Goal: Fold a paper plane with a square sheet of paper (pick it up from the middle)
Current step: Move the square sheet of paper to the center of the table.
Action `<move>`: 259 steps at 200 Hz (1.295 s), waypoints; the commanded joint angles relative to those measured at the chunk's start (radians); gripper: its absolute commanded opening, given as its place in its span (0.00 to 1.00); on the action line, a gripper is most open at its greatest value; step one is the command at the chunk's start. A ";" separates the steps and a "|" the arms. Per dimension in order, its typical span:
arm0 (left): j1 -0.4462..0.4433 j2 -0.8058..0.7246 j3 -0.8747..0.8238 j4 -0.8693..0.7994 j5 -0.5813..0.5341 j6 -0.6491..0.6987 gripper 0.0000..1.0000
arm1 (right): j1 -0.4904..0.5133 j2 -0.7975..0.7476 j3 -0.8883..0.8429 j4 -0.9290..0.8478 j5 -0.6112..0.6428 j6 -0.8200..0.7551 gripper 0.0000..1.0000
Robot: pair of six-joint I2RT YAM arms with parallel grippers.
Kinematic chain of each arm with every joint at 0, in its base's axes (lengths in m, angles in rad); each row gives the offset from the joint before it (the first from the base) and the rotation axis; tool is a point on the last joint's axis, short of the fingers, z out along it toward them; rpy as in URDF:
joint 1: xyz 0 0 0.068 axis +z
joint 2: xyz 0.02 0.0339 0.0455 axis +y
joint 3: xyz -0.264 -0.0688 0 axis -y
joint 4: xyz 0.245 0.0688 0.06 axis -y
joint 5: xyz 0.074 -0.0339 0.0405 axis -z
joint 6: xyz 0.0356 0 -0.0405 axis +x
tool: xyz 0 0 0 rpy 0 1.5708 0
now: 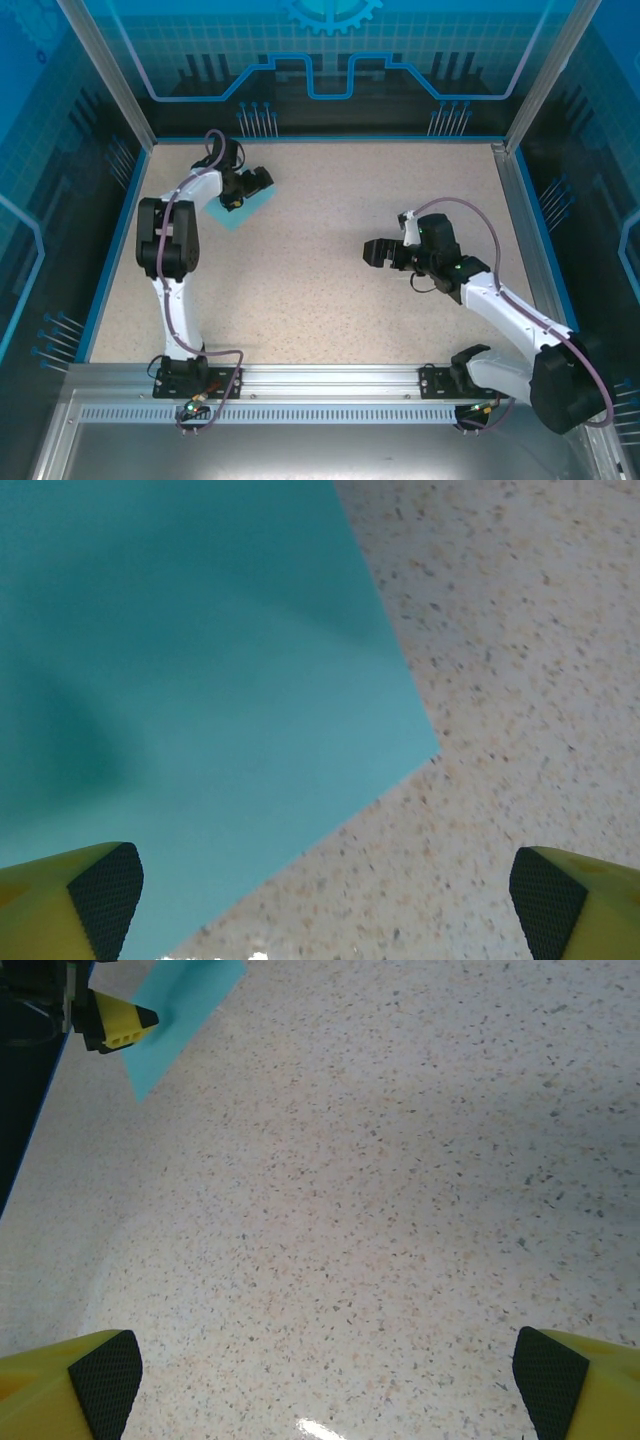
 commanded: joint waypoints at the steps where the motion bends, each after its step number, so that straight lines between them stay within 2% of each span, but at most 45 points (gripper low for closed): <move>1: 0.010 0.039 0.061 -0.094 0.003 -0.016 0.99 | 0.018 0.020 -0.020 0.009 0.039 0.028 0.99; 28: 0.012 0.061 0.044 -0.103 0.031 -0.036 0.98 | 0.018 0.070 -0.004 -0.013 0.065 0.027 1.00; 73: 0.003 0.037 -0.099 -0.030 0.171 -0.070 0.99 | 0.017 0.143 0.020 -0.034 0.094 0.034 0.99; 129: -0.075 -0.062 -0.307 0.064 0.240 -0.048 0.98 | 0.012 0.158 0.022 -0.074 0.147 0.063 0.99; 158: -0.158 -0.130 -0.436 0.128 0.258 -0.045 0.99 | 0.007 0.164 0.025 -0.087 0.159 0.074 1.00; 230: -0.471 -0.283 -0.724 0.273 0.255 -0.076 0.98 | 0.010 0.227 0.062 -0.076 0.127 0.103 0.99; 259: -0.527 -0.400 -0.785 0.283 0.242 -0.084 0.99 | 0.027 0.241 0.082 -0.065 0.125 0.111 0.99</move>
